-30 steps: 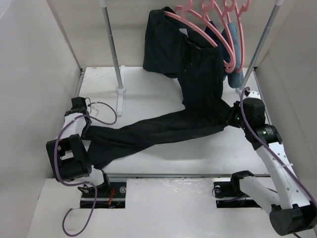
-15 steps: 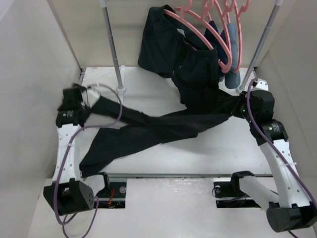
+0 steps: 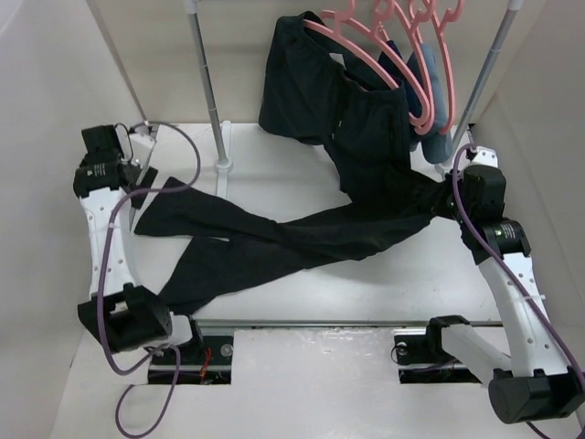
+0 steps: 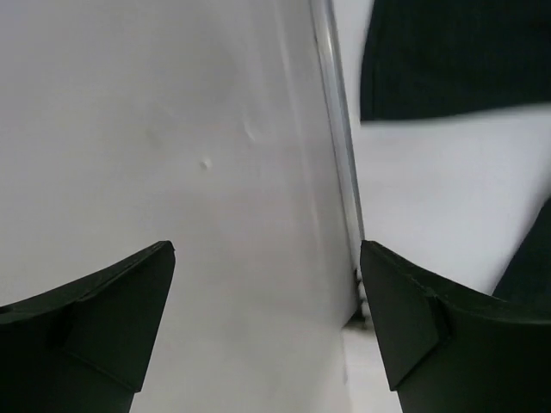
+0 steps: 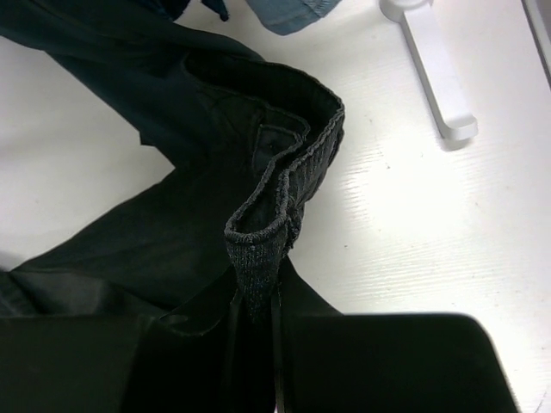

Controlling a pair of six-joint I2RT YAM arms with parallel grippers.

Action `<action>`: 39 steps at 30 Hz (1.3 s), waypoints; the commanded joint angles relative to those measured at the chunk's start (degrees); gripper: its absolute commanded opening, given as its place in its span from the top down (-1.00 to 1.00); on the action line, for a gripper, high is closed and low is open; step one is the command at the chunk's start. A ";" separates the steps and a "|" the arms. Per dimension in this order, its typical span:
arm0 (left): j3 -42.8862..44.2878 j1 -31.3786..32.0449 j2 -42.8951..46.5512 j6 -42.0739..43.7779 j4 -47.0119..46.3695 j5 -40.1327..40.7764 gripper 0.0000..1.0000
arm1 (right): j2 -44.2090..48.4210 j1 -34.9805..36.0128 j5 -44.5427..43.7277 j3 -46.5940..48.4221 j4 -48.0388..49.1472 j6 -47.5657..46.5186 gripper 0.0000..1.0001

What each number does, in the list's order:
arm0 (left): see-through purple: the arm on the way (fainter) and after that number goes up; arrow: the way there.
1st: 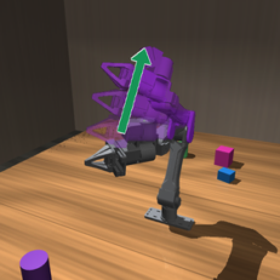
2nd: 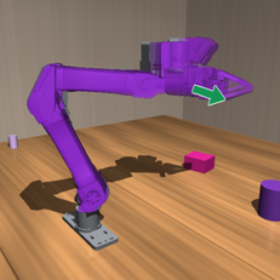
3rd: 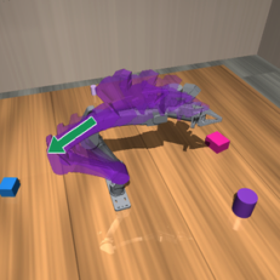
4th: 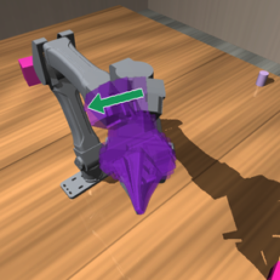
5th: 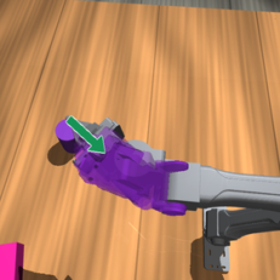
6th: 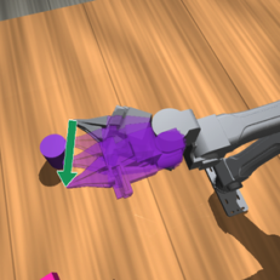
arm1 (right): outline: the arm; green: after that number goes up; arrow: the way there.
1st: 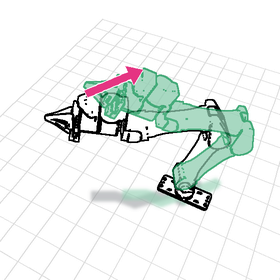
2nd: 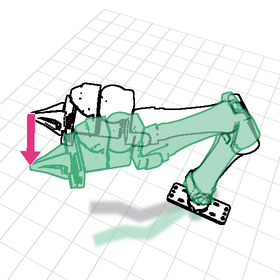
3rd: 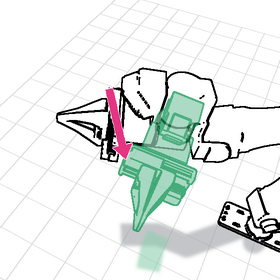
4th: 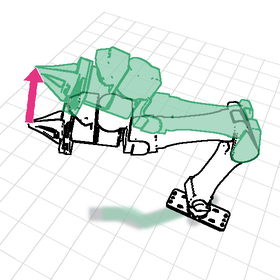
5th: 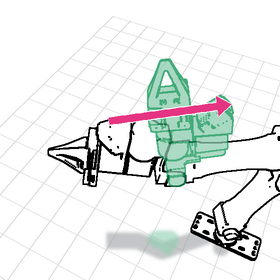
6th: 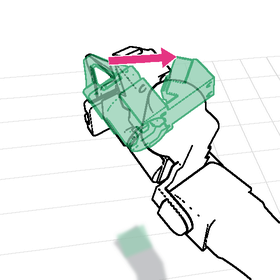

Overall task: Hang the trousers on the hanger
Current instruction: Flatten out the trousers at the center of the board.

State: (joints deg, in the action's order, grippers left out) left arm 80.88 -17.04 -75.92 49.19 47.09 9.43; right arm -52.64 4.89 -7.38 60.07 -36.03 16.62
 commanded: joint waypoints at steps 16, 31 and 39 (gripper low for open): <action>8.50 2.36 -30.95 -39.26 -31.61 -21.82 -1.00 | -3.78 -1.90 1.31 -4.26 0.87 -3.26 1.00; 22.05 5.17 -54.35 -41.02 -20.63 -8.90 -0.65 | -2.64 -2.95 -1.50 -7.34 0.87 -2.65 1.00; 16.76 5.70 -46.96 -37.07 -24.59 -6.71 1.00 | -6.15 -4.70 0.69 -5.50 3.59 -3.70 1.00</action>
State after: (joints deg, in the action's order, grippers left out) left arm 99.09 -11.22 -127.48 9.93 19.59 1.30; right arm -58.24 1.13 -7.79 51.16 -36.45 14.06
